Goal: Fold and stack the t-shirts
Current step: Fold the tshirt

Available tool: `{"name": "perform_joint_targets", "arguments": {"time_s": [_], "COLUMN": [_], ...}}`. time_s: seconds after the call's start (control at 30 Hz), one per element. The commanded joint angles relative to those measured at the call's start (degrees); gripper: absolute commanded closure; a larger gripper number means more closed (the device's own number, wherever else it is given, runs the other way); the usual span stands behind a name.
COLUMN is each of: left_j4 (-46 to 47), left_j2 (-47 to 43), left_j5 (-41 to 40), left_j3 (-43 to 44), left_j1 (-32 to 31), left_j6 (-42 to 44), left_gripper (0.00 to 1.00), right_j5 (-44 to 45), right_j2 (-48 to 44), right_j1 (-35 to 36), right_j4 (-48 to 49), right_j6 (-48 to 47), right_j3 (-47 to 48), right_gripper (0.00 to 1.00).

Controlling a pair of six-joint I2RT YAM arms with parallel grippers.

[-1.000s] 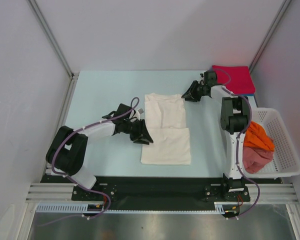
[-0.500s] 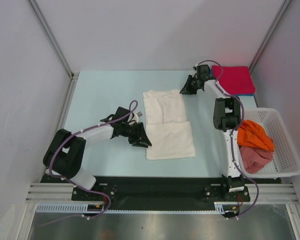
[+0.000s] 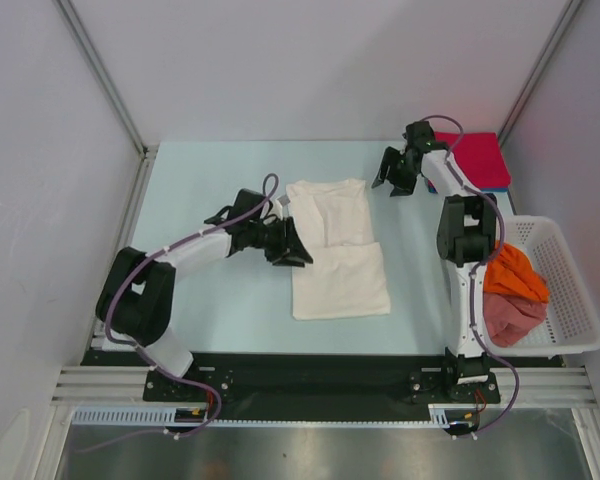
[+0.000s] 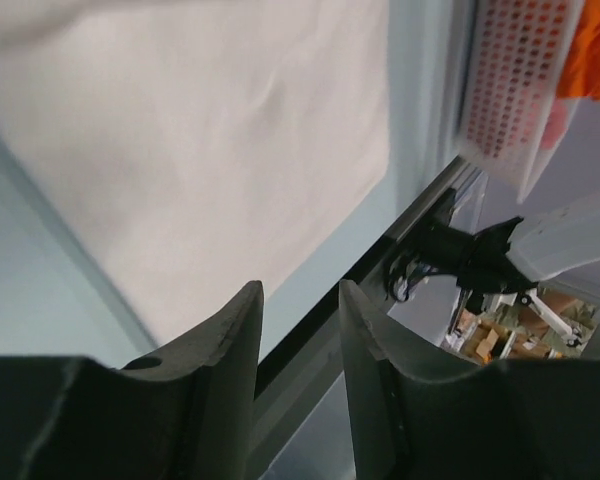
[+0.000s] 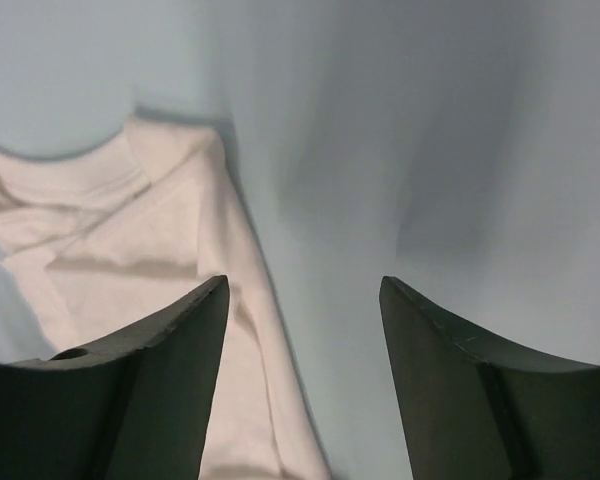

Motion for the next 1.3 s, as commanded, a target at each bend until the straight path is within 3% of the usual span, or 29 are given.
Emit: {"name": "perform_joint_targets", "arguments": {"time_s": [0.0, 0.17, 0.23, 0.33, 0.37, 0.6, 0.87, 1.03, 1.27], "left_j4": [8.01, 15.50, 17.18, 17.53, 17.53, 17.62, 18.77, 16.21, 11.46], "left_j2": [4.22, 15.99, 20.03, 27.07, 30.22, 39.37, 39.05, 33.42, 28.50], "left_j5": [0.69, -2.30, -4.14, -5.82, -5.91, -7.93, -6.88, -6.88, -5.38], "left_j3": [8.86, 21.23, 25.55, 33.03, 36.09, 43.93, 45.70, 43.33, 39.91], "left_j1": [0.42, 0.34, 0.34, 0.42, 0.51, 1.04, 3.05, 5.52, 8.15], "left_j6": [-2.07, -10.33, -12.26, -14.63, -15.60, -20.18, -21.94, -16.68, -13.07], "left_gripper": [0.59, 0.71, 0.74, 0.76, 0.78, 0.82, 0.83, 0.76, 0.75], "right_j5": [-5.33, -11.24, -15.89, -25.47, -26.96, -33.04, -37.35, -37.35, -36.65], "right_j2": [-10.87, -22.55, -24.07, -23.64, -23.20, -22.32, -16.97, -12.39, -5.71], "right_j1": [0.09, 0.35, 0.70, 2.36, 2.98, 6.86, 6.50, 6.77, 8.87], "right_j4": [-2.44, 7.65, 10.56, 16.19, 16.46, 27.78, 59.66, 62.87, 66.38], "right_j6": [1.20, 4.54, 6.29, 8.76, 9.19, 15.95, 38.53, 41.01, 45.67], "right_j3": [-7.14, -23.23, -29.21, -33.70, -33.97, -38.98, -48.03, -45.32, -40.83], "right_gripper": [0.33, 0.43, 0.56, 0.69, 0.79, 1.00, 1.00, 1.00, 1.00]}}
